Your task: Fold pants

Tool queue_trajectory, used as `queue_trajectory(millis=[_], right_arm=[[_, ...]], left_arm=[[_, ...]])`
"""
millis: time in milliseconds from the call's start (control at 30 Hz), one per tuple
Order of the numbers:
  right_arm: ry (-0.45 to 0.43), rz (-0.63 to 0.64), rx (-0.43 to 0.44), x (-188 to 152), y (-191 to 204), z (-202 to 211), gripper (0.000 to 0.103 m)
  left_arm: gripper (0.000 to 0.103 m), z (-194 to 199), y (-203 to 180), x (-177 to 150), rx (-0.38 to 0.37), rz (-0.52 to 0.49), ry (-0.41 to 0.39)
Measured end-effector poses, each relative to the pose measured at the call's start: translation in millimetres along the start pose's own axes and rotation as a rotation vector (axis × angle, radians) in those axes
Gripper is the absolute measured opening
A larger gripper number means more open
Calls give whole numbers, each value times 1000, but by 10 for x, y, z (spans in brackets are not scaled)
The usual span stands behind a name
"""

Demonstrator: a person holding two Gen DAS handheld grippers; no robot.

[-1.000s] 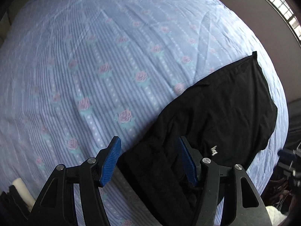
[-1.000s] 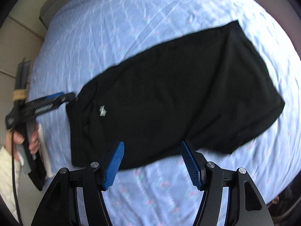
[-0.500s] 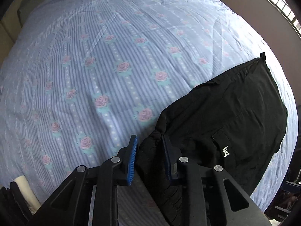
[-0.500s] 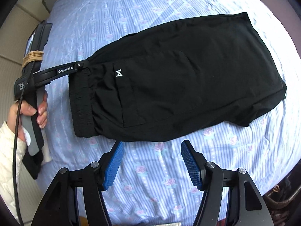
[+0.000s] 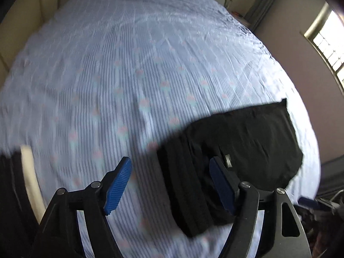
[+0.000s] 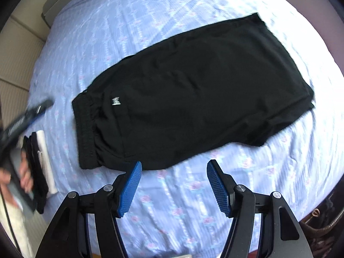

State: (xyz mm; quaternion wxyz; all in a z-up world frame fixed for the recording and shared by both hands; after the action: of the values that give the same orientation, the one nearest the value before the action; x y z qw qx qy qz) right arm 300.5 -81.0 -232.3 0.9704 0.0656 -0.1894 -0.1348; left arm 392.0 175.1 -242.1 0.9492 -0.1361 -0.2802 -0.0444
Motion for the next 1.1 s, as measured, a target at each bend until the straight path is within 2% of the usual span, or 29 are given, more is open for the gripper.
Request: queue_trajectory(millis=[133, 233, 367, 533, 600, 733, 833, 900, 1067, 1100], right_arm=[[26, -55, -21, -168, -308, 45, 64], [45, -73, -54, -344, -540, 85, 64], [75, -104, -89, -534, -864, 146, 64], [122, -144, -103, -650, -1074, 180, 64], [135, -140, -105, -646, -1047, 169, 64], [159, -110, -78, -592, -826, 122, 64], [140, -59, -44, -513, -563, 88, 64], [131, -35, -14, -450, -399, 57, 64], [120, 12, -4, -322, -181, 29, 64], [117, 21, -4, -310, -162, 25, 64]], left_arm=[[74, -7, -124, -518, -39, 61, 90], [74, 70, -247, -879, -40, 158, 123], [74, 190, -467, -1200, -39, 242, 98], [78, -5, -540, -1285, -20, 265, 62], [78, -74, -475, -1289, -6, 300, 59], [78, -219, -320, -1272, -48, 473, 29], [78, -317, -162, -1244, -56, 588, 2], [77, -442, -87, -1245, -61, 622, 15], [76, -657, 11, -1261, -101, 682, 24], [70, -671, 13, -1252, -111, 692, 21]])
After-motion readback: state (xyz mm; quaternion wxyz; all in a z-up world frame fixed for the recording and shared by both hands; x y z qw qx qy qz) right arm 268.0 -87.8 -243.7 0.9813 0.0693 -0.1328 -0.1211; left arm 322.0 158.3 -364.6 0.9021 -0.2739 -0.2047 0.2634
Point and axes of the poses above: each gripper's, at about its wrist camera, not at the fingertips, and z roughly against the way its jaws point, y to its left, x to its top, the point moved 4 cm from there along -z, roughly the way its jaws point, and after that the axes turned 12 degrees about -y, right-handed, at the moved point
